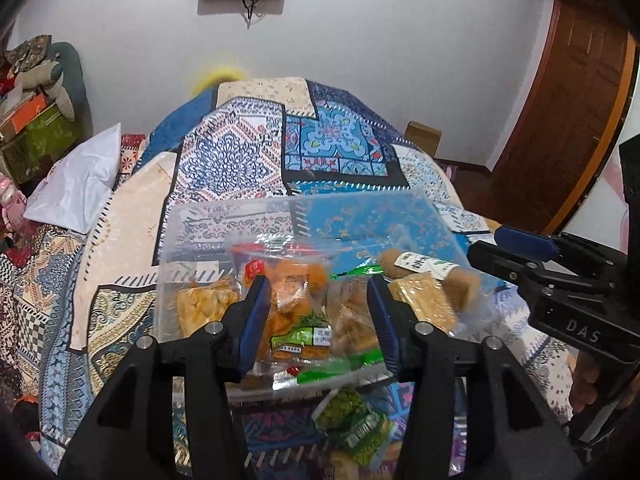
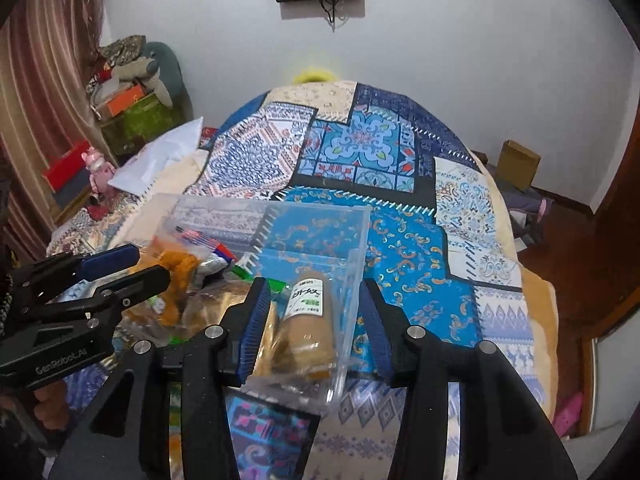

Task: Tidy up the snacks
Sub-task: 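Lower the orange bag into the box with the left gripper while the right places the cracker roll in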

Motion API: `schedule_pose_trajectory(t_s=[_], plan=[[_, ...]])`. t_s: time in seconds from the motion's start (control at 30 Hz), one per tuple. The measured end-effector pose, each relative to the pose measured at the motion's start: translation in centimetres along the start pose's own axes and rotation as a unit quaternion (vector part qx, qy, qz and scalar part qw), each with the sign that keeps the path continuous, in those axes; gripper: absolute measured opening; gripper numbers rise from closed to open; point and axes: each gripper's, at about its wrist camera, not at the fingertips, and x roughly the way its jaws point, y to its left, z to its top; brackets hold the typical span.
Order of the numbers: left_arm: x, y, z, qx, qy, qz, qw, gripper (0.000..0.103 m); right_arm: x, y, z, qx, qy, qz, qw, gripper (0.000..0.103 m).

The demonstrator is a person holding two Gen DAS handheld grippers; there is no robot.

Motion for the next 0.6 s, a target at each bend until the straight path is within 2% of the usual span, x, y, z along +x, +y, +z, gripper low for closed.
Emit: schedule_pose_trajectory(t_s=[0.17,0.3,0.6], plan=[[-3.6,-0.4,-0.6,0.007,-0.016,0.003,0.9998,0.057,-3.0,0.3,-0.7,0.011,-0.010,0.013,1.000,0.043],[-6.1,-0.4,-1.5,0.006,-0.020,0.006,0.9998,0.059,-5.4,0.9,-1.8,0.012,-0.018,0.017,1.000,0.047],[-10.4,0.4,-6.4,0.007,-0.002,0.018,0.9998,0.061,-9.6,2.7,-5.4,0.015,-0.020,0.029,0.999,0.048]])
